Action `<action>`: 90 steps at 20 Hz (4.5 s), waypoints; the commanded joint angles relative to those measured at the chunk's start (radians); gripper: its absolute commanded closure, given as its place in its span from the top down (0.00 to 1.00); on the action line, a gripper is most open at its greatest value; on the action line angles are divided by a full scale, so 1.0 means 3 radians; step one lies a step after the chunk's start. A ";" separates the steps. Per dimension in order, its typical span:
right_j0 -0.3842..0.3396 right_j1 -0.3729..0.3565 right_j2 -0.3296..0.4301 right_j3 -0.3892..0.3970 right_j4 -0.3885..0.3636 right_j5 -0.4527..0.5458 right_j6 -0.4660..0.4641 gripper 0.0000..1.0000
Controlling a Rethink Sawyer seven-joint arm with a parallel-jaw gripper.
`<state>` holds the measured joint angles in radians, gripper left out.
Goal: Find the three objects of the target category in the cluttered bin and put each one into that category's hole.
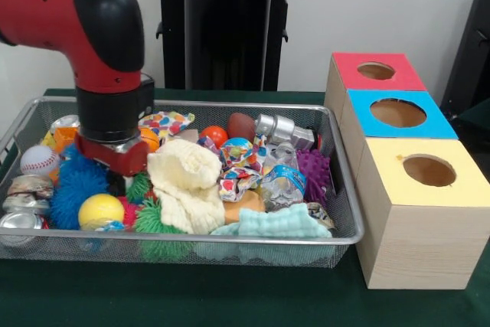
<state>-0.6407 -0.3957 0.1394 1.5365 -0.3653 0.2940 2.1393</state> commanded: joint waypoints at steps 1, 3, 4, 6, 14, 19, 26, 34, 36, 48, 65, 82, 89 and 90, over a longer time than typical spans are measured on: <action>0.0424 0.0189 -0.0149 0.0866 0.0322 -0.0350 0.1068 0.00; 0.0547 0.0198 -0.0235 0.0923 0.0415 -0.0473 0.1095 0.00; 0.0599 0.0201 -0.0267 0.0959 0.0467 -0.0515 0.1101 0.00; 0.0708 0.0194 -0.0319 0.1064 0.0594 -0.0637 0.1147 0.00; 0.0772 0.0096 -0.0132 0.1530 0.1111 -0.0687 0.1160 0.00; 0.0682 0.0066 -0.0054 0.1629 0.1300 -0.0595 0.1025 0.00; 0.0655 0.0011 -0.0012 0.1714 0.1516 -0.0497 0.0918 0.00; 0.0764 -0.0042 -0.0071 0.1834 0.1692 -0.0635 0.0943 0.00; 0.0812 -0.0048 -0.0094 0.1868 0.1738 -0.0706 0.0981 0.00; 0.0936 -0.0237 -0.0080 0.2046 0.2081 -0.0556 0.0988 0.00; 0.1192 -0.0754 -0.0116 0.2248 0.2506 -0.0049 0.0960 0.00; 0.1091 -0.0792 -0.0318 0.2153 0.2463 0.0072 0.0537 0.00; 0.0569 -0.0323 -0.0621 0.1088 0.1340 -0.0672 -0.0334 0.00; 0.0519 -0.0369 -0.0629 0.1026 0.1213 -0.0634 -0.0369 0.00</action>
<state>-0.3555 -0.6097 -0.0267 2.1136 0.1918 0.2441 2.2192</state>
